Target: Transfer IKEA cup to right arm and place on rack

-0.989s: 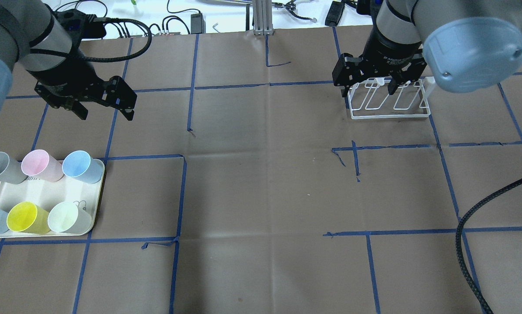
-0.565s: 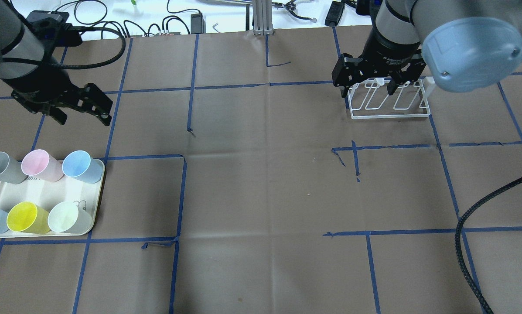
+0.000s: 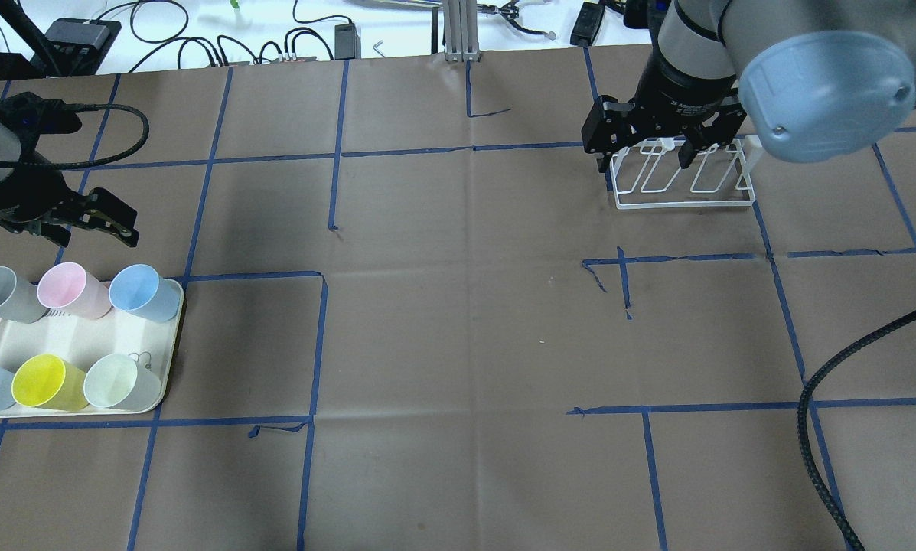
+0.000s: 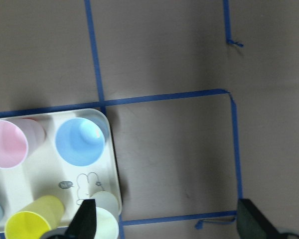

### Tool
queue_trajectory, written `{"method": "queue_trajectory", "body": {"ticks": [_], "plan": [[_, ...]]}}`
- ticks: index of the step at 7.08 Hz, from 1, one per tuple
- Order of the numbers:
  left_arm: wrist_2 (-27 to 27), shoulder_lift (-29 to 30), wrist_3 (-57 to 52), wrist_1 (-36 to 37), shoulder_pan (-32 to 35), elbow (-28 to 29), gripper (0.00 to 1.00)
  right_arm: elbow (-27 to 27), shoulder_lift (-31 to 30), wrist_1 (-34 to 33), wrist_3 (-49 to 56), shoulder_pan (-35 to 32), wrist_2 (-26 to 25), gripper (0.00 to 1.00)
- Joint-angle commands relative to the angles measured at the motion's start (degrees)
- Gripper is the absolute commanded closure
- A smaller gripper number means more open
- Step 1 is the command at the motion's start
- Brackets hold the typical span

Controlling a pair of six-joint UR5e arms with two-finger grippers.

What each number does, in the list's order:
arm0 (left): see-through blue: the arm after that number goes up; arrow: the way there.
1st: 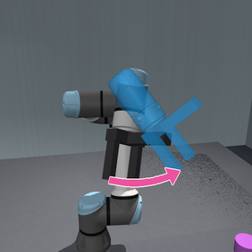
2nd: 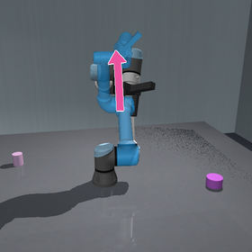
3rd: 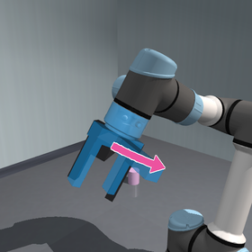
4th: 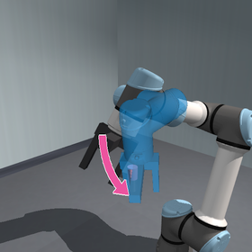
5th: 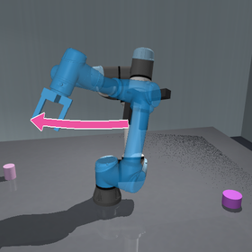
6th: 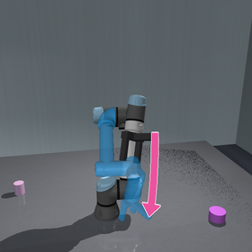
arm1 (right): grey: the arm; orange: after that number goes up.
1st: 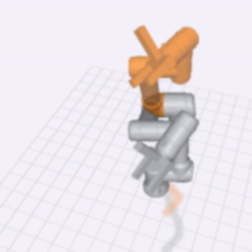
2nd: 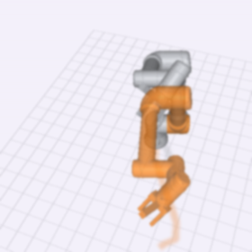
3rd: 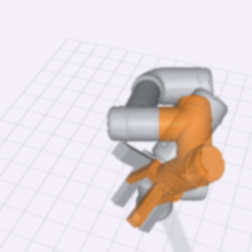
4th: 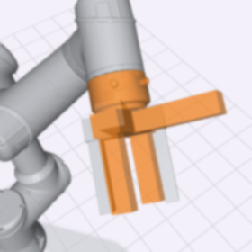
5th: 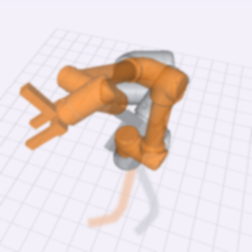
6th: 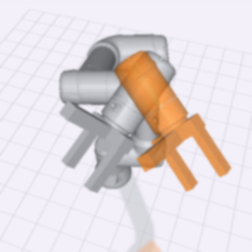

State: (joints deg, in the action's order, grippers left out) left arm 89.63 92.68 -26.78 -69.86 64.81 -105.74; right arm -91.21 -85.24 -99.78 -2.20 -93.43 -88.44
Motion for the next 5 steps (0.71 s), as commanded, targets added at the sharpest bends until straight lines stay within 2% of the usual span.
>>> {"method": "queue_trajectory", "body": {"ticks": [1, 4, 5], "plan": [[0.02, 5.2, 0.94, 7.51, -0.12, -2.61, 0.01, -0.02, 0.25, -0.06, 0.01, 0.0, 0.38, 0.0], [0.46, 7.16, 0.24, 20.51, -0.12, -11.91, 0.01, 0.07, 1.39, -0.15, -1.84, 0.0, 0.47, 0.0], [0.55, 7.16, 0.06, 21.34, -0.47, -13.16, 0.01, 0.16, 2.09, -0.15, -1.84, -0.09, 0.47, 0.0]]}}
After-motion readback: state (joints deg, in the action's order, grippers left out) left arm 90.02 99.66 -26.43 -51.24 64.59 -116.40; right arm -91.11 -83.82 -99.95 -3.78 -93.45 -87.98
